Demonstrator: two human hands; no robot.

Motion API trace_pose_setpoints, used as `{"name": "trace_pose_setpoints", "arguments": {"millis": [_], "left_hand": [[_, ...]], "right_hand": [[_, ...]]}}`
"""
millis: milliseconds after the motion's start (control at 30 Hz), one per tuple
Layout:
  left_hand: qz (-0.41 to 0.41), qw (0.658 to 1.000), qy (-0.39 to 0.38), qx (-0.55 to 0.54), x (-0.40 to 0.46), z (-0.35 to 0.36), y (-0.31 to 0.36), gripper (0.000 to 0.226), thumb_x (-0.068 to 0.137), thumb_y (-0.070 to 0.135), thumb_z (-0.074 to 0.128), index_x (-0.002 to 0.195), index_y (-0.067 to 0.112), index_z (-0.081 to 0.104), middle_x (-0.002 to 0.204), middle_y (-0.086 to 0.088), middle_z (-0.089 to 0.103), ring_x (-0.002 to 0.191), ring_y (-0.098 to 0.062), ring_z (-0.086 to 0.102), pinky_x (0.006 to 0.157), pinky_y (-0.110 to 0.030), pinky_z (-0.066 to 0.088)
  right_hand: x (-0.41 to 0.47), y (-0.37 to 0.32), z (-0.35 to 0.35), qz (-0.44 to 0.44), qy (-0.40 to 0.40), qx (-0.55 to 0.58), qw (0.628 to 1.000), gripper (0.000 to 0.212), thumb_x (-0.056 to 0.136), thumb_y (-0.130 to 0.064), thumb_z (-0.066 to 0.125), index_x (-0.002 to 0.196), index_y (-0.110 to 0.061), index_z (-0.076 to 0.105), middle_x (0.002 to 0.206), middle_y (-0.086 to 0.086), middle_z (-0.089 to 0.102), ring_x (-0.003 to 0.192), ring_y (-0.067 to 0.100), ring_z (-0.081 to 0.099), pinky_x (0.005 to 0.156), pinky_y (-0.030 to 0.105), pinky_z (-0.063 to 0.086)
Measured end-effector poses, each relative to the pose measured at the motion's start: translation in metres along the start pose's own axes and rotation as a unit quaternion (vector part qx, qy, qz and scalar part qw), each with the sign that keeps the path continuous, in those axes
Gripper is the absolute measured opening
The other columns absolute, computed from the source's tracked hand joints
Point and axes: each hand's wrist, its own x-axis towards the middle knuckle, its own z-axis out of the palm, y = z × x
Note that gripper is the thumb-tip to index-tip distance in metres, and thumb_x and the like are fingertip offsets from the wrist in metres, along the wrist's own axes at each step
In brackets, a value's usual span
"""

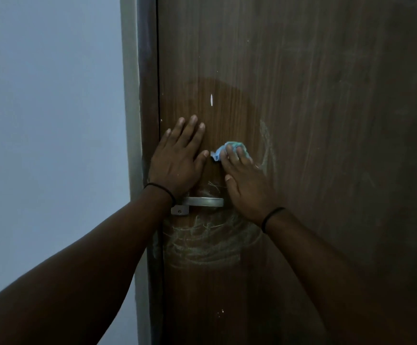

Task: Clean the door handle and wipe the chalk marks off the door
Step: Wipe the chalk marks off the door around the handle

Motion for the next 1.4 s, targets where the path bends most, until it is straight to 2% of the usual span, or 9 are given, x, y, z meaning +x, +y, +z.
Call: {"name": "trace_pose_setpoints", "arguments": {"millis": [167, 267, 400, 467, 700, 967, 1200, 1300, 1400], "left_hand": [[0.015, 1.0, 0.004, 0.023, 0.013, 0.002, 0.002, 0.062, 0.101, 0.043, 0.034, 0.155, 0.023, 0.01, 0.164, -0.001, 0.005, 0.151, -0.023, 0.002, 0.121, -0.044, 0.011], [0.009, 1.0, 0.008, 0.021, 0.013, 0.007, 0.004, 0.064, 0.101, 0.038, 0.04, 0.155, 0.022, 0.01, 0.164, -0.001, 0.003, 0.151, -0.024, 0.001, 0.121, -0.044, 0.013], [0.0, 1.0, 0.013, 0.017, 0.012, 0.007, 0.008, 0.065, 0.1, 0.033, 0.044, 0.155, 0.021, 0.013, 0.164, -0.001, 0.004, 0.151, -0.024, 0.001, 0.121, -0.044, 0.015], [-0.002, 1.0, 0.009, 0.017, 0.012, 0.005, 0.009, 0.065, 0.1, 0.033, 0.045, 0.155, 0.021, 0.013, 0.164, -0.001, 0.004, 0.151, -0.024, 0.001, 0.121, -0.043, 0.015], [-0.031, 0.999, 0.01, -0.006, 0.009, 0.008, 0.02, 0.066, 0.101, 0.031, 0.045, 0.155, 0.02, 0.008, 0.164, -0.003, 0.001, 0.151, -0.024, -0.001, 0.122, -0.043, 0.014], [-0.021, 1.0, -0.003, -0.019, -0.01, 0.02, 0.022, 0.069, 0.1, 0.036, 0.046, 0.155, 0.021, 0.007, 0.164, -0.004, -0.001, 0.151, -0.024, -0.002, 0.122, -0.045, 0.014], [-0.009, 0.999, 0.017, -0.029, -0.009, 0.021, 0.02, 0.058, 0.103, 0.019, 0.038, 0.155, 0.019, 0.014, 0.163, -0.006, 0.006, 0.151, -0.027, 0.003, 0.121, -0.044, 0.016], [-0.004, 0.999, 0.023, -0.041, -0.009, 0.02, 0.018, 0.062, 0.1, 0.008, 0.039, 0.155, 0.018, 0.013, 0.163, -0.005, 0.008, 0.151, -0.026, 0.004, 0.121, -0.043, 0.016], [0.01, 0.999, 0.027, -0.039, -0.009, 0.013, 0.007, 0.061, 0.101, 0.011, 0.038, 0.155, 0.015, 0.01, 0.163, -0.005, 0.01, 0.151, -0.022, 0.006, 0.121, -0.042, 0.017]], "right_hand": [[0.035, 0.033, -0.035, 0.061, 0.093, 0.001, 0.994, 0.056, 0.1, -0.02, 0.032, 0.153, -0.013, 0.015, 0.162, 0.004, 0.01, 0.15, 0.02, 0.004, 0.12, 0.04, 0.013], [0.028, 0.036, -0.027, 0.055, 0.09, -0.007, 0.994, 0.057, 0.1, -0.022, 0.032, 0.154, -0.014, 0.013, 0.162, 0.003, 0.007, 0.15, 0.019, 0.001, 0.12, 0.04, 0.012], [-0.036, 0.027, 0.017, 0.013, 0.018, -0.014, 1.0, 0.058, 0.099, -0.025, 0.031, 0.154, -0.019, 0.012, 0.162, -0.004, 0.002, 0.149, 0.012, -0.005, 0.122, 0.039, 0.009], [-0.048, 0.031, 0.025, 0.005, 0.009, -0.014, 1.0, 0.057, 0.099, -0.026, 0.029, 0.153, -0.02, 0.014, 0.161, -0.007, 0.003, 0.148, 0.008, -0.006, 0.122, 0.037, 0.009], [0.021, 0.037, -0.007, 0.079, 0.105, -0.009, 0.991, 0.058, 0.1, -0.026, 0.03, 0.154, -0.016, 0.009, 0.162, 0.002, 0.004, 0.15, 0.018, -0.003, 0.119, 0.039, 0.008], [-0.068, 0.043, 0.033, 0.039, 0.008, -0.005, 0.999, 0.058, 0.099, -0.027, 0.028, 0.154, -0.021, 0.008, 0.162, -0.005, 0.001, 0.149, 0.009, -0.007, 0.122, 0.042, 0.01], [-0.002, 0.059, -0.003, 0.099, 0.104, -0.012, 0.99, 0.057, 0.1, -0.027, 0.025, 0.154, -0.019, 0.007, 0.163, 0.0, 0.004, 0.15, 0.017, -0.004, 0.12, 0.04, 0.008], [-0.029, 0.052, 0.013, 0.084, 0.077, -0.009, 0.993, 0.058, 0.101, -0.025, 0.03, 0.154, -0.018, 0.006, 0.163, 0.0, 0.001, 0.15, 0.017, -0.005, 0.121, 0.042, 0.01], [-0.078, 0.043, 0.035, 0.076, 0.019, -0.007, 0.997, 0.058, 0.101, -0.026, 0.03, 0.154, -0.018, 0.007, 0.162, -0.002, -0.001, 0.149, 0.013, -0.007, 0.122, 0.041, 0.011]]}}
